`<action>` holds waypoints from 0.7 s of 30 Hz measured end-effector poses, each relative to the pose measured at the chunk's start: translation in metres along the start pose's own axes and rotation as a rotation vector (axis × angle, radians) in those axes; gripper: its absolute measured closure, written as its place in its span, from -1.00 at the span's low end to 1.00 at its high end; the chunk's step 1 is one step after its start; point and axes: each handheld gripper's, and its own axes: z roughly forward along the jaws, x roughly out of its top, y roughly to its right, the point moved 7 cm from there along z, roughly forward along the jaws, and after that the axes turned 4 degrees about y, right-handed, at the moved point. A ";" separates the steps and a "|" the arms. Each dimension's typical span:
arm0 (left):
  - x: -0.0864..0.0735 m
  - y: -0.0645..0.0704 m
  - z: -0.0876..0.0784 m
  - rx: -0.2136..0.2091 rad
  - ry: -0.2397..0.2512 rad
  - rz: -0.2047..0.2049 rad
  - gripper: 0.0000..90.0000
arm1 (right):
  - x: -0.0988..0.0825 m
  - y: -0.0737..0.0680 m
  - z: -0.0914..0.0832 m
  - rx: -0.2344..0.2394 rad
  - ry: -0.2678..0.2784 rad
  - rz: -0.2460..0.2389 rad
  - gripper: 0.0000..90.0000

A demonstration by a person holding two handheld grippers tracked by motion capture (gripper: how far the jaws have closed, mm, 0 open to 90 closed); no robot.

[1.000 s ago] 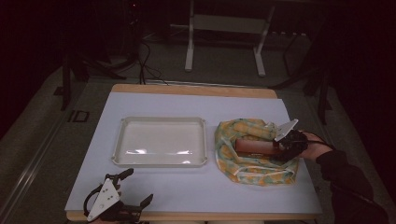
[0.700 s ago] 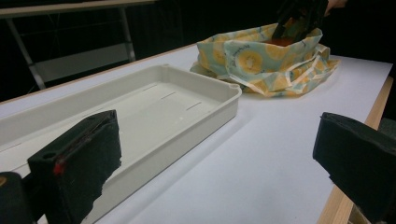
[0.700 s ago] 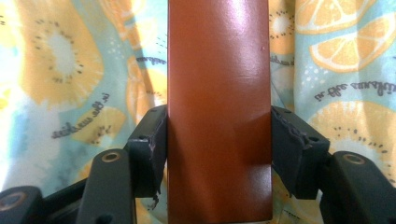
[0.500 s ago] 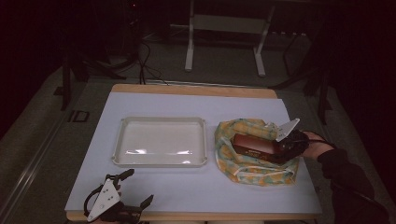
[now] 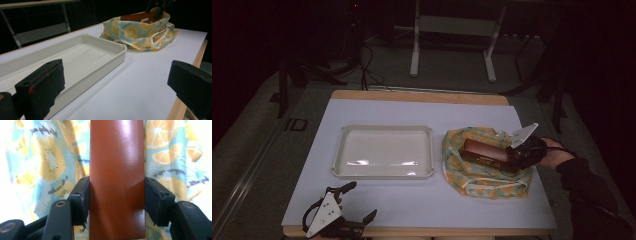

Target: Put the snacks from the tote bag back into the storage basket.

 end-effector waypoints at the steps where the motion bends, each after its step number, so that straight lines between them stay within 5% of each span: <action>1: 0.000 0.000 0.000 0.000 0.000 -0.001 -0.97 | 0.001 0.000 -0.001 0.001 0.001 0.001 -0.04; 21: 0.000 0.001 0.000 -0.009 0.000 0.003 -0.97 | 0.034 0.005 -0.030 -0.019 0.029 -0.044 -0.04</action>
